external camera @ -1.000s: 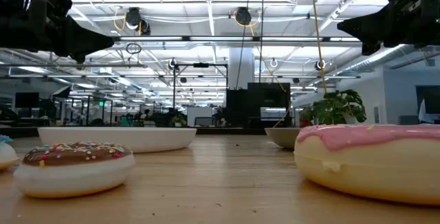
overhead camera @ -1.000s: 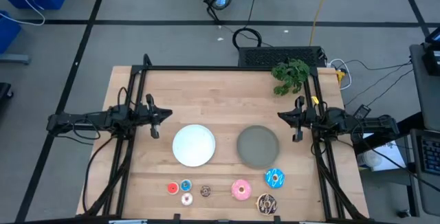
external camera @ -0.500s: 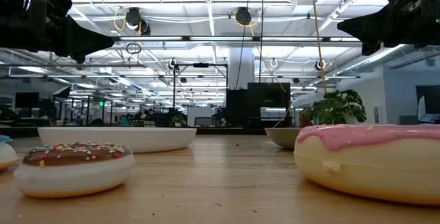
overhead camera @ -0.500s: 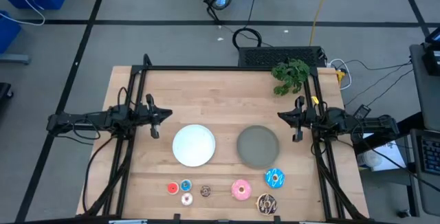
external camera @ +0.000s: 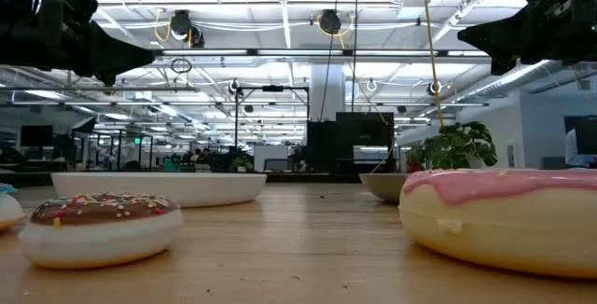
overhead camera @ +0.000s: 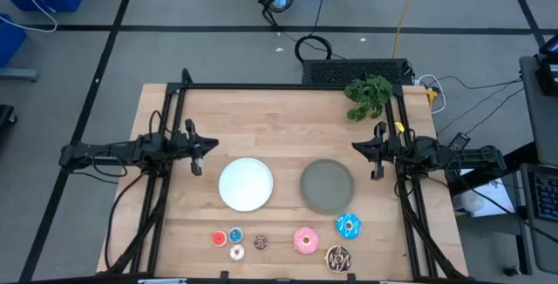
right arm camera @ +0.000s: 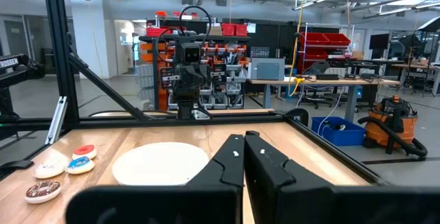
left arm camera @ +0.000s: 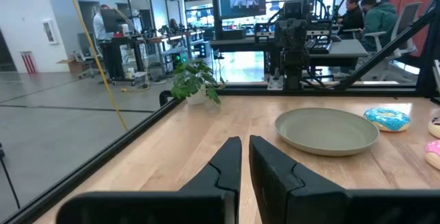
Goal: Pick & Place donuts
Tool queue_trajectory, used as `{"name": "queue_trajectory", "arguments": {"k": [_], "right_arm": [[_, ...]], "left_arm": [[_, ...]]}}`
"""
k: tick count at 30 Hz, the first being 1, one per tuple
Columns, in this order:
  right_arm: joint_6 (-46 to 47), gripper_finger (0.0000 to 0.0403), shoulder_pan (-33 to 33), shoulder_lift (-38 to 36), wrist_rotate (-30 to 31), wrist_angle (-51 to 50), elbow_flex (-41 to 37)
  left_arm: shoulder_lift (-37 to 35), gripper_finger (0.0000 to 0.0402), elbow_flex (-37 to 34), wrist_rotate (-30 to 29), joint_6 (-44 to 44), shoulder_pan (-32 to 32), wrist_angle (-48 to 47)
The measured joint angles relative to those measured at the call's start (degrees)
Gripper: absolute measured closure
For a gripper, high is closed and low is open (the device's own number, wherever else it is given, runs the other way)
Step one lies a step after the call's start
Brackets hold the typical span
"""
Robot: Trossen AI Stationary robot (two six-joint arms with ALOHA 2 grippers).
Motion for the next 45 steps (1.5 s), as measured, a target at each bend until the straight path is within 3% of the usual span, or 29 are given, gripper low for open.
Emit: {"name": "queue_trajectory", "arguments": {"k": [45], "right_arm": [[0.0,0.0403,0.0,0.0,-0.03,1.78,0.0]], "left_arm": [[0.0,0.0364,0.0,0.02,-1.05,0.0,0.0]]}}
